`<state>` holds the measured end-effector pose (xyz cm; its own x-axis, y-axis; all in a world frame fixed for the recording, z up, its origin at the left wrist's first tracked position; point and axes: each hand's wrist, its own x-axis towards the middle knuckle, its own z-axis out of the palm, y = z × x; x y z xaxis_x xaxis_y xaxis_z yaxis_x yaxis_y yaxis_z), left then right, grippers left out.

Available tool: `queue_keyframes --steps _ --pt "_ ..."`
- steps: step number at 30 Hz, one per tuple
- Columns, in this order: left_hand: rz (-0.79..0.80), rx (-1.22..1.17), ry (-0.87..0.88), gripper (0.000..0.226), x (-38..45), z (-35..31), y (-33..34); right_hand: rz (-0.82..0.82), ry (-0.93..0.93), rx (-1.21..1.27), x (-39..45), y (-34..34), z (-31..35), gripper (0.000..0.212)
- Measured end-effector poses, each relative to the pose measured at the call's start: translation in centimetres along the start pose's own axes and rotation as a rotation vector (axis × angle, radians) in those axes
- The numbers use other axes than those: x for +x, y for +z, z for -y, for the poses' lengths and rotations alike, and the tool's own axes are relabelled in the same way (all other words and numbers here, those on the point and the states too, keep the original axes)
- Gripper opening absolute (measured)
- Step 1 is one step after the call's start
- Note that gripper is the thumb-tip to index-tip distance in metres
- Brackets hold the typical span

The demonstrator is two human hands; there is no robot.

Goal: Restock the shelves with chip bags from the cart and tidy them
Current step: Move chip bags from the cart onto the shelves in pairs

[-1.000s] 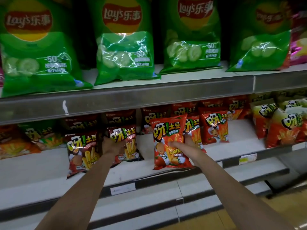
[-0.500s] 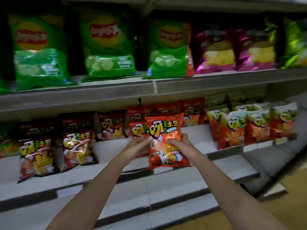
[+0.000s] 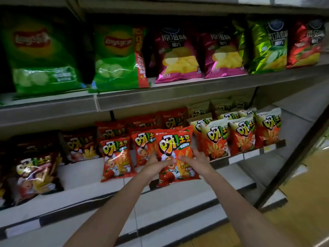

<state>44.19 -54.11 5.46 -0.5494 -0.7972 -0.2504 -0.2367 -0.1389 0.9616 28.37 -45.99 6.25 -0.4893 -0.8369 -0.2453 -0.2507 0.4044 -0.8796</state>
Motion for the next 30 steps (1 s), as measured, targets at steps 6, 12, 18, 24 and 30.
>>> queue_keyframes --steps 6,12,18,24,30 --pt "-0.131 0.034 -0.018 0.075 6.0 0.4 3.3 -0.061 0.03 -0.051 5.2 -1.1 -0.2 0.059" --pt "-0.135 0.065 -0.047 0.054 10.8 -0.8 3.8 0.018 -0.031 -0.025 10.1 -1.5 1.2 0.019" --pt "-0.171 0.0 -0.134 0.041 13.1 -1.5 3.7 0.049 0.081 0.014 15.1 -0.3 0.3 0.038" --pt "-0.187 -0.033 -0.148 0.036 13.4 -1.8 4.0 0.183 0.151 0.21 16.2 -0.3 -1.1 0.042" --pt "-0.258 -0.051 -0.158 0.022 11.4 -2.8 4.7 0.277 0.162 0.198 14.6 -1.6 0.0 0.028"
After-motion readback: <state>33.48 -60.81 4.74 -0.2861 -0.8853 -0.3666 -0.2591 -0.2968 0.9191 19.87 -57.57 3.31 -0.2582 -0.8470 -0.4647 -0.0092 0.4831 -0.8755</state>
